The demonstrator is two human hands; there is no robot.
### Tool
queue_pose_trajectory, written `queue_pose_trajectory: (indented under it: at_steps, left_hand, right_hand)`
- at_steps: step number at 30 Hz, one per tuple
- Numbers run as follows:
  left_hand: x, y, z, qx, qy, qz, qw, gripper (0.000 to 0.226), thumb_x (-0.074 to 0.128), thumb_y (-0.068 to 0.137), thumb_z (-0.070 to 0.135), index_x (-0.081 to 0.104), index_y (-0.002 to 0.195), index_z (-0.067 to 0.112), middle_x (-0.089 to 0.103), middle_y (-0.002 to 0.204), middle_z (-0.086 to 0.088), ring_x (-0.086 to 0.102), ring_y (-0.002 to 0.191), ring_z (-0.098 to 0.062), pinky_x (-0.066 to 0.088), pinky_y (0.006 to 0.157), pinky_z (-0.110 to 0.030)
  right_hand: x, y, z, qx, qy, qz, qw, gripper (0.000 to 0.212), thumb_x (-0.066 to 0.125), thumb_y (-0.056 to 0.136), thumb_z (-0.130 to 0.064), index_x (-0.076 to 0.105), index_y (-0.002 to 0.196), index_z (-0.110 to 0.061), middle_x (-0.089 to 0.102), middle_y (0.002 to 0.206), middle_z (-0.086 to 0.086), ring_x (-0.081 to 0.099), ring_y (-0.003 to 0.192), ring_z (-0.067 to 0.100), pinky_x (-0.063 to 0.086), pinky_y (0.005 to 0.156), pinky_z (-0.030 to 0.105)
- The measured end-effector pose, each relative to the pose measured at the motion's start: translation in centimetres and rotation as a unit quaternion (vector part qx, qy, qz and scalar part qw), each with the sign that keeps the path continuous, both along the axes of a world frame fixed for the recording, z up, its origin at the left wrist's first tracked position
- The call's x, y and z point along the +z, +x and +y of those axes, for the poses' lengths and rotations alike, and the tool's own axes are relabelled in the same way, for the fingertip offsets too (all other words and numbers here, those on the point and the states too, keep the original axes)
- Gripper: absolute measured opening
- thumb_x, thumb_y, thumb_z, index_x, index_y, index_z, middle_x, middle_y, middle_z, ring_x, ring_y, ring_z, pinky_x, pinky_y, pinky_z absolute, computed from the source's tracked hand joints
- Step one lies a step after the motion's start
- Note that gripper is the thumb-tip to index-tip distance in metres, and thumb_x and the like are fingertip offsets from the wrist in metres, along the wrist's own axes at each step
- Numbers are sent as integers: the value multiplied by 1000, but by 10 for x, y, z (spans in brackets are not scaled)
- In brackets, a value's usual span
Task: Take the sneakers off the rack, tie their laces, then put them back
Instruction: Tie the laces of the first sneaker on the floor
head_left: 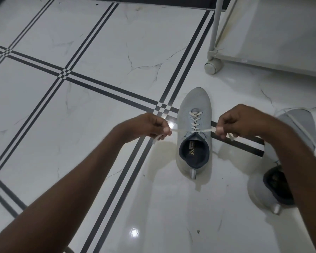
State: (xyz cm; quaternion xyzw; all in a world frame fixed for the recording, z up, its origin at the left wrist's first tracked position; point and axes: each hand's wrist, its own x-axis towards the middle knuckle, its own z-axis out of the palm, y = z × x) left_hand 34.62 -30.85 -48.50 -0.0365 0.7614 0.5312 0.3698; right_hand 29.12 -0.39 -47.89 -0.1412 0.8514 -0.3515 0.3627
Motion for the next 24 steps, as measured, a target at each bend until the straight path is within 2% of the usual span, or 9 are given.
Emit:
queue_pose_trajectory:
  at_steps: [2,5,7,10,13,16,18,21,24]
  left_hand:
    - [6,-2,5,33,55,-6,998,11,68,84,25,72,77,18,72,86,1,65,85,-13,52,80,-27]
    - [6,-8,18,103,135,-8,985,14,64,87,24,72,75,23,74,107,1,67,106,-16,52,92,-29]
    - [-1,-14,30,117,189,-17,975,13,59,94,12,68,87,17,72,115,-4,64,117,-24,49,99,-32]
    - [-12,-24,45,146,195,-12,970,8,62,94,10,68,97,15,72,98,-5,66,101,-21,49,99,-37]
    - [-22,-27,56,228,149,-7,962,20,68,91,21,69,107,9,68,82,-5,67,80,-17,56,79,-31]
    - [-32,-27,65,269,103,-3,958,27,65,93,28,69,108,6,61,71,-2,61,64,-12,52,69,-28]
    - [-36,-27,68,268,99,-15,958,24,54,99,18,67,115,5,59,69,0,57,60,-9,51,66,-27]
    - [-34,-29,66,232,122,-43,964,34,44,98,-1,61,127,8,63,75,-1,59,57,-5,53,62,-25]
    - [-35,-31,67,222,116,-42,967,29,50,97,0,58,123,6,66,84,-6,60,58,-7,54,62,-25]
  right_hand:
    - [11,-3,4,12,-64,-36,997,13,73,86,-14,78,74,-15,63,53,-5,48,47,4,38,57,27]
    - [7,2,-1,-60,-202,-100,972,11,67,88,-9,74,86,-1,77,89,3,63,73,11,45,73,30]
    - [-6,8,-11,-132,-286,-137,939,13,62,90,-6,69,89,4,78,97,5,58,70,14,45,67,25]
    - [-25,16,-29,-213,-337,-122,909,11,62,93,-8,72,91,-3,75,84,5,50,59,12,44,53,19]
    - [-33,21,-44,-251,-306,-44,917,12,66,92,-9,75,89,-15,73,70,2,51,53,12,43,48,20]
    - [-37,26,-54,-231,-227,49,945,14,63,93,-10,73,97,-20,74,70,6,49,45,10,40,44,19]
    - [-39,27,-57,-200,-168,101,960,19,60,94,-9,67,102,-25,74,68,0,51,43,7,46,49,26]
    - [-40,29,-58,-163,-122,129,971,30,54,94,-5,55,110,-31,74,72,-3,61,53,12,57,62,37]
    - [-41,33,-60,-130,-110,146,975,39,48,95,-3,48,120,-32,74,76,-4,66,66,13,56,69,34]
